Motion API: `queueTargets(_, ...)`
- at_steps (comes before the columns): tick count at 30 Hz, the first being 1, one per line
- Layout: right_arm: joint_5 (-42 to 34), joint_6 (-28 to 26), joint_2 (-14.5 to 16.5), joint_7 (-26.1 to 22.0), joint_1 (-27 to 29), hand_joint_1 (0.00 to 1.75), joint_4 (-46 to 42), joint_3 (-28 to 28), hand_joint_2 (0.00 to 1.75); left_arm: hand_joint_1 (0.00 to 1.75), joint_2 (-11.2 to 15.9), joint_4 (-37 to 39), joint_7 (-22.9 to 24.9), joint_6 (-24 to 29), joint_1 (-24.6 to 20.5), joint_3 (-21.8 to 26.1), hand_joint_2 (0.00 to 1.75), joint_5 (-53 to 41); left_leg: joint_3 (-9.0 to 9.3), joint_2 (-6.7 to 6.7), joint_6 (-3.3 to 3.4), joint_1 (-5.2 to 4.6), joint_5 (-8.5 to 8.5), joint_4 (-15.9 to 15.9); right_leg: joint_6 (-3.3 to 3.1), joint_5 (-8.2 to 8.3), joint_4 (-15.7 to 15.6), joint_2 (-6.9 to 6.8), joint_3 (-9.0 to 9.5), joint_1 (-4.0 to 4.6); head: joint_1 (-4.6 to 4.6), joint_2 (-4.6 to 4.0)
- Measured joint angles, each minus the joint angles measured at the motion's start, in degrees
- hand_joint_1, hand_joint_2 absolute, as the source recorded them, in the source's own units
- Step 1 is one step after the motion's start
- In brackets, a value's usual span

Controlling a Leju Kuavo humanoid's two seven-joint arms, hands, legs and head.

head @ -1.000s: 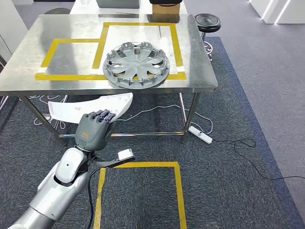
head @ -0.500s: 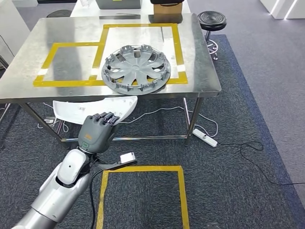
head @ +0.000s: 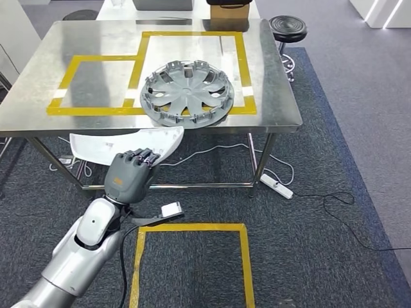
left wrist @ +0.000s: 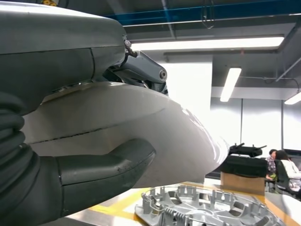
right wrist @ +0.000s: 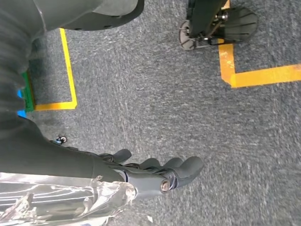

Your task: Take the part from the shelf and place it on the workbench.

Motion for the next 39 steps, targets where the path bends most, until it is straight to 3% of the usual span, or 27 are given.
queueTargets(2, 0.0, 0.0, 0.0, 0.0, 0.0, 0.00, 0.0, 0.0, 1.75, 1.75, 0.0, 0.0, 0.0, 0.0, 0.0, 0.0, 1.75, 0.0, 0.13, 0.03, 0.04, 0.11, -0.17, 0.0, 0.48, -3.01, 8.0, -0.02, -4.22, -0.31, 0.08, 0.00)
queueTargets(3, 0.0, 0.0, 0.0, 0.0, 0.0, 0.00, 0.0, 0.0, 1.75, 1.75, 0.0, 0.0, 0.0, 0.0, 0.1, 0.0, 1.75, 0.0, 0.27, 0.02, -0.04, 0.18, -0.30, 0.0, 0.68, -3.25, 10.2, -0.03, -5.58, -0.46, 0.08, 0.00)
queueTargets(4, 0.0, 0.0, 0.0, 0.0, 0.1, 0.00, 0.0, 0.0, 1.75, 1.75, 0.0, 0.0, 0.0, -0.1, 0.1, 0.0, 1.75, 0.0, 0.51, 0.00, -0.22, 0.28, -0.48, 0.1, 0.85, -2.20, 10.0, -0.04, -5.80, -0.62, 0.08, 0.00)
queueTargets(6, 0.0, 0.0, 0.0, 0.0, 0.1, 0.00, 0.0, 0.0, 1.75, 1.75, 0.0, 0.0, 0.0, -0.1, 0.1, 0.0, 1.75, 0.0, 1.32, -0.06, -0.79, 0.61, -1.07, 0.1, 1.23, 2.44, 3.3, -0.11, -2.96, -0.98, 0.09, 0.00)
queueTargets(8, 0.0, 0.0, 0.0, 0.0, 0.0, 0.00, 0.0, 0.0, 1.75, 1.75, 0.0, 0.0, 0.0, -0.1, 0.0, 0.0, 1.75, 0.0, 1.86, -0.16, -1.59, 0.68, -1.72, 0.5, 1.22, 5.15, -3.6, -0.06, 0.60, -1.08, 0.27, 0.00)
queueTargets(9, 0.0, 0.0, 0.0, 0.0, -0.1, 0.00, 0.0, 0.0, 1.75, 1.75, 0.0, 0.0, 0.0, -0.1, 0.0, 0.0, 1.75, 0.0, 1.90, -0.19, -1.93, 0.63, -1.90, 0.7, 0.88, 5.32, -5.2, 0.00, 1.43, -1.02, 0.23, 0.00)
queueTargets(13, 0.1, 0.0, 0.1, 0.0, 0.0, 0.00, 0.0, 0.0, 1.75, 1.75, 0.0, 0.0, 0.0, -0.1, -0.2, 0.0, 1.75, 0.0, 1.41, -0.15, -2.93, 0.70, -2.81, 1.6, -1.28, 4.56, -5.5, 0.25, 1.52, -0.89, -0.26, 0.00)
queueTargets(15, 0.1, 0.0, 0.1, 0.0, -0.1, 0.00, 0.0, 0.0, 1.75, 1.75, 0.0, 0.0, 0.0, -0.1, -0.3, 0.0, 1.75, 0.0, -1.19, -0.09, -3.40, 0.73, -5.50, 6.6, -1.99, 4.38, -5.5, 0.21, 1.64, -1.00, -0.52, 0.00)
queueTargets(17, 0.1, 0.0, 0.1, 0.0, -0.1, 0.00, 0.0, 0.0, 1.75, 1.75, 0.0, 0.0, 0.0, -0.1, -0.2, 0.0, 1.75, 0.0, -5.74, -0.09, -3.56, 0.73, -8.55, 14.8, -2.33, 4.18, -5.5, 0.19, 1.71, -0.94, -0.72, 0.00)
queueTargets(18, 0.1, 0.0, 0.1, 0.0, -0.1, 0.00, 0.0, 0.0, 1.75, 1.75, 0.0, 0.0, 0.0, -0.1, -0.1, 0.0, 1.75, 0.0, -7.52, -0.09, -3.53, 0.72, -8.96, 17.5, -2.41, 4.09, -5.5, 0.22, 1.79, -0.91, -0.74, 0.00)
queueTargets(19, 0.1, 0.0, 0.1, 0.0, -0.1, 0.00, 0.0, -0.1, 1.75, 1.75, 0.0, 0.0, 0.0, -0.1, -0.1, 0.0, 1.75, 0.0, -8.37, -0.09, -3.42, 0.71, -8.08, 18.2, -2.45, 3.97, -5.5, 0.26, 1.94, -0.88, -0.76, 0.00)
queueTargets(20, 0.1, 0.0, 0.1, 0.0, -0.1, 0.00, 0.0, -0.1, 1.75, 1.75, 0.0, 0.0, 0.0, -0.1, -0.1, 0.0, 1.75, 0.0, -8.13, -0.09, -3.25, 0.71, -6.11, 16.7, -2.43, 3.83, -5.5, 0.33, 2.18, -0.86, -0.76, 0.00)
queueTargets(22, 0.1, 0.0, 0.1, 0.0, -0.1, 0.00, 0.0, -0.1, 1.75, 1.75, 0.0, 0.0, 0.0, -0.2, -0.2, 0.0, 1.75, 0.0, -5.45, -0.07, -2.83, 0.67, -0.97, 9.5, -2.16, 3.45, -5.5, 0.46, 2.75, -0.80, -0.76, 0.00)
queueTargets(23, 0.1, 0.0, 0.1, 0.0, -0.2, 0.00, 0.0, -0.1, 1.75, 1.75, 0.0, 0.0, 0.1, -0.2, -0.3, 0.0, 1.75, 0.0, -3.93, -0.05, -2.64, 0.63, 0.38, 5.9, -1.91, 3.23, -5.4, 0.54, 2.88, -0.68, -0.76, 0.00)
queueTargets(25, 0.1, 0.0, 0.1, 0.0, -0.2, 0.00, 0.0, -0.1, 1.75, 1.75, 0.0, 0.0, 0.1, -0.2, -0.4, 0.0, 1.75, 0.0, -2.50, -0.02, -2.40, 0.53, 0.70, 2.3, -1.32, 2.95, -5.5, 0.58, 2.85, -0.47, -0.69, 0.00)
queueTargets(27, 0.1, 0.0, 0.1, 0.0, -0.2, 0.00, 0.0, -0.1, 1.75, 1.75, 0.0, 0.0, 0.3, -0.3, -0.3, 0.0, 1.75, 0.0, -2.31, -0.07, -2.00, 0.54, 0.27, 1.8, -0.67, 2.81, -5.7, 0.48, 2.79, -0.53, -0.66, 0.00)
queueTargets(29, 0.1, 0.0, 0.1, 0.1, -0.2, 0.00, 0.0, -0.1, 1.75, 1.75, 0.1, 0.0, 0.5, -0.3, -0.3, 0.0, 1.75, 0.0, -1.90, -0.10, -1.37, 0.68, 0.21, 1.5, -0.01, 1.74, -3.9, 0.24, 2.04, -0.63, -0.45, 0.00)
queueTargets(32, 0.1, 0.0, 0.0, 0.1, -0.3, 0.00, 0.0, -0.1, 1.75, 1.75, 0.0, 0.0, 0.7, -0.4, -0.2, 0.0, 1.75, 0.0, -1.21, -0.08, -0.66, 0.66, -0.28, 1.4, 0.58, -2.40, 6.3, 0.03, -3.30, -0.67, -0.13, 0.00)
queueTargets(33, 0.1, 0.0, 0.0, 0.2, -0.2, 0.00, 0.0, -0.1, 1.75, 1.75, 0.0, 0.0, 0.7, -0.4, -0.1, 0.0, 1.75, 0.0, -0.96, -0.09, -0.56, 0.61, -0.50, 1.4, 0.65, -3.05, 9.4, 0.02, -5.17, -0.68, -0.14, 0.00)
queueTargets(34, 0.1, 0.0, 0.0, 0.2, -0.2, 0.00, 0.0, -0.1, 1.75, 1.75, 0.0, 0.0, 0.7, -0.4, -0.1, 0.0, 1.75, 0.0, -0.66, -0.12, -0.52, 0.58, -0.76, 1.4, 0.65, -2.59, 10.5, 0.02, -6.21, -0.67, -0.13, 0.00)
queueTargets(35, 0.1, 0.0, 0.0, 0.2, -0.2, 0.00, 0.0, -0.1, 1.75, 1.75, 0.0, 0.0, 0.7, -0.4, 0.0, 0.0, 1.75, 0.0, -0.26, -0.16, -0.56, 0.56, -1.06, 1.4, 0.59, -1.02, 9.4, 0.02, -6.12, -0.67, -0.13, 0.00)
queueTargets(37, 0.1, 0.0, 0.0, 0.2, -0.2, 0.00, 0.0, -0.1, 1.75, 1.75, 0.0, 0.0, 0.7, -0.5, 0.0, 0.0, 1.75, 0.0, 0.73, -0.25, -0.84, 0.57, -1.78, 1.4, 0.32, 3.69, 2.3, -0.01, -3.41, -0.67, -0.11, 0.00)
queueTargets(39, 0.1, 0.0, 0.0, 0.2, -0.2, 0.00, 0.0, -0.1, 1.75, 1.75, 0.0, 0.0, 0.8, -0.5, -0.1, 0.0, 1.75, 0.0, 1.27, -0.32, -1.38, 0.38, -2.39, 1.6, -0.06, 5.85, -3.7, 0.02, -0.51, -0.59, -0.16, 0.00)
